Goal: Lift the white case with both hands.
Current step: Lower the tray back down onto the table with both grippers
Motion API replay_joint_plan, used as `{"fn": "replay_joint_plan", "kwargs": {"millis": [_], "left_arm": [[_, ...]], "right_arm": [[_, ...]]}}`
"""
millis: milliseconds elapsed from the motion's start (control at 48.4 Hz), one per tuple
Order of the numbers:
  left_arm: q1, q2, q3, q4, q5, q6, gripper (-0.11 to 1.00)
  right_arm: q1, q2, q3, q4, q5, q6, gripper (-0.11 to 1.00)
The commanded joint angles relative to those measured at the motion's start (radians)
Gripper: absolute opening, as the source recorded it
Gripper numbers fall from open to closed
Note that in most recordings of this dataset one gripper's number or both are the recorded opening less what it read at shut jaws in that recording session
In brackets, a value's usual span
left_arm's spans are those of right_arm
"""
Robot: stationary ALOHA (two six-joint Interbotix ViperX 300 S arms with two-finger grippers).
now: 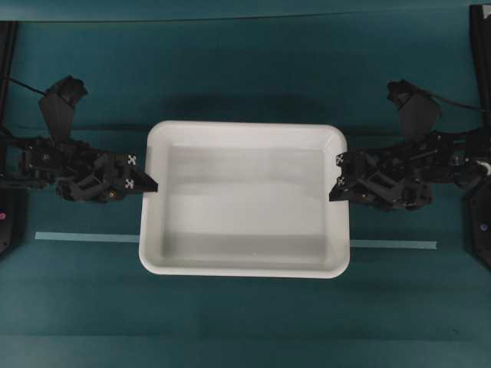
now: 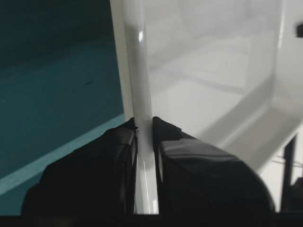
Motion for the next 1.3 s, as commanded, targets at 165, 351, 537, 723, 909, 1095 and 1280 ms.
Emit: {"fn": "replay_joint_plan", "kwargs": {"millis": [165, 351, 537, 723, 909, 1095, 1280], "left_arm": [[0.002, 0.077, 0.015, 0.003, -0.023, 0.005, 0.07], [0.002, 0.123, 0.017, 0.003, -0.025, 0.003, 0.07], [-0.005, 0.167, 0.014, 0.003, -0.026, -0.006, 0.07], [-0.009, 0.241, 0.000, 0.003, -0.048, -0.006, 0.07], [-0.009, 0.278, 0.000, 0.003, -0.063, -0.006, 0.07], [-0.009, 0.282, 0.006, 0.003, -0.063, -0.006, 0.07], [-0.009, 0.284, -0.002, 0.003, -0.063, -0.006, 0.07]], "right_arm": [[0.017, 0.078, 0.008, -0.002, -0.014, 0.000, 0.12], [0.038, 0.129, 0.011, -0.002, -0.044, 0.000, 0.12], [0.038, 0.158, 0.011, -0.002, -0.058, -0.014, 0.12], [0.038, 0.187, 0.011, -0.002, -0.066, -0.023, 0.12], [0.038, 0.221, 0.011, -0.002, -0.069, -0.023, 0.12], [0.038, 0.258, 0.011, -0.002, -0.072, -0.023, 0.12], [0.037, 0.272, 0.006, -0.002, -0.091, -0.028, 0.12]]}}
